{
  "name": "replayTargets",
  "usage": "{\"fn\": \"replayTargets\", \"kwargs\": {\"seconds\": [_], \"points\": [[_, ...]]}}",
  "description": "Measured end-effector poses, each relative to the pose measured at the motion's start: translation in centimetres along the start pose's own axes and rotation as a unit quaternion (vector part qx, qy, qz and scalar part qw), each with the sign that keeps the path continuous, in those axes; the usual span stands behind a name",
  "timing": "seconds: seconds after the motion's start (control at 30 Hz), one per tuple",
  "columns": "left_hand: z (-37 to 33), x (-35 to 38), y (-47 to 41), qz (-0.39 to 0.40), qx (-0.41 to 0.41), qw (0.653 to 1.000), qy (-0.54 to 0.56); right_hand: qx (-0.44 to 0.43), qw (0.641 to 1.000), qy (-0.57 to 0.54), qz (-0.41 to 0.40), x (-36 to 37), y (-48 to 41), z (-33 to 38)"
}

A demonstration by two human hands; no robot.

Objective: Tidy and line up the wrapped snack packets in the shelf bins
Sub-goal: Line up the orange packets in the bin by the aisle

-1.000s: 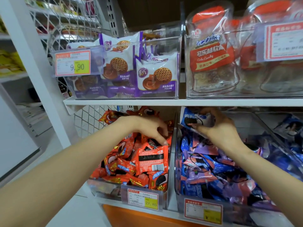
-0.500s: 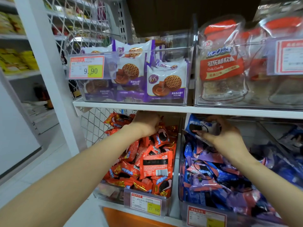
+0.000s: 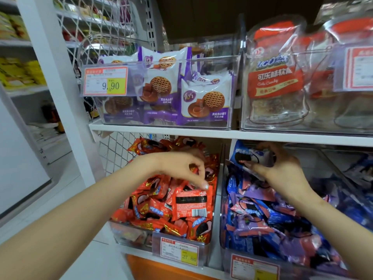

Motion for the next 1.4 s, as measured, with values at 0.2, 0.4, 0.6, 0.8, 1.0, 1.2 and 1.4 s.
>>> {"fn": "replayTargets", "kwargs": {"seconds": [0.2, 0.4, 0.6, 0.8, 1.0, 1.2, 1.4], "points": [[-1.1, 2.4, 1.1, 0.046, 0.056, 0.957, -0.28, 0.005, 1.0, 0.004, 0.003, 0.2, 0.1, -0.1], [-0.8, 0.2, 0.0, -0.041, -0.027, 0.977, -0.209, 0.0, 1.0, 0.015, 0.009, 0.2, 0.2, 0.4], [-0.3, -1.0, -2.4, -0.162, -0.086, 0.979, -0.093, 0.001, 1.0, 0.008, 0.006, 0.1, 0.2, 0.6], [0.4, -0.8, -3.4, -0.224, -0.017, 0.951, -0.214, -0.001, 1.0, 0.014, 0.003, 0.1, 0.1, 0.5], [0.1, 0.2, -1.6, -0.2, -0.035, 0.965, -0.168, -0.027, 0.999, 0.001, 0.027, 0.0, 0.5, 0.7], [-2.1, 0.8, 1.3, -0.371, 0.008, 0.927, -0.046, -0.052, 0.996, 0.014, 0.076, -0.6, 1.7, 0.3], [-8.1, 3.7, 3.1, -0.403, 0.106, 0.909, 0.031, -0.06, 0.996, 0.009, 0.07, -3.2, 3.1, -0.1]]}}
Point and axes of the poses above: each hand's wrist, its own y-axis away from the middle knuckle, its own x-axis out of the palm, z = x × y, the point moved 4 cm from there along -y, towards the middle knuckle, and after that the axes turned 13 degrees about -z, right-handed, at the moved point
